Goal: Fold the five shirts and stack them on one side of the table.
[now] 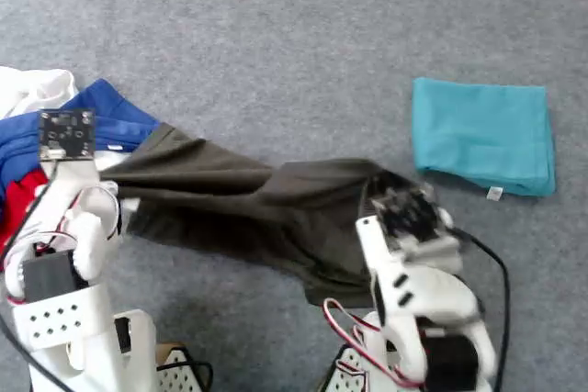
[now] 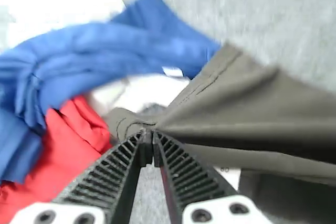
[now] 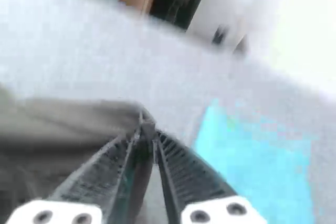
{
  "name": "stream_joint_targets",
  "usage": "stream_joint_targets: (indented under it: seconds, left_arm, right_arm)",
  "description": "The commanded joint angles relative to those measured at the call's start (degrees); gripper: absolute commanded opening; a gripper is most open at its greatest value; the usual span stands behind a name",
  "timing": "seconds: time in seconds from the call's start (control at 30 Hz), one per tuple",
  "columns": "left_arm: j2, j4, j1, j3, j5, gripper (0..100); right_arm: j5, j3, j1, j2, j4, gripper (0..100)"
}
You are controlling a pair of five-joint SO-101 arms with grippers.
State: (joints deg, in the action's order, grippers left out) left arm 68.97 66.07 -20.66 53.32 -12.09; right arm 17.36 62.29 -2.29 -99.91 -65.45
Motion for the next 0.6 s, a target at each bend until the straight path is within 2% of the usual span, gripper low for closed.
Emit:
stream_joint_targets:
  seconds: [0.0,0.13,0.4,0.57]
  left_arm:
    - [0.26,1.67,0.66,-7.78,2.90,3]
    - [0.26,3.69,0.66,-13.49,5.80,3]
    - [0.18,4.92,0.66,-30.02,12.48,3]
    - [-3.25,5.01,0.57,-42.68,14.51,3]
  right_arm:
    - [-0.53,-15.78,2.55,11.30,1.14,1.3]
    - [-0.53,-35.12,4.84,27.38,-0.35,1.3]
    - [-0.70,-78.64,5.36,54.29,-12.75,1.3]
    - [-6.68,-103.25,5.36,66.07,-16.53,1.3]
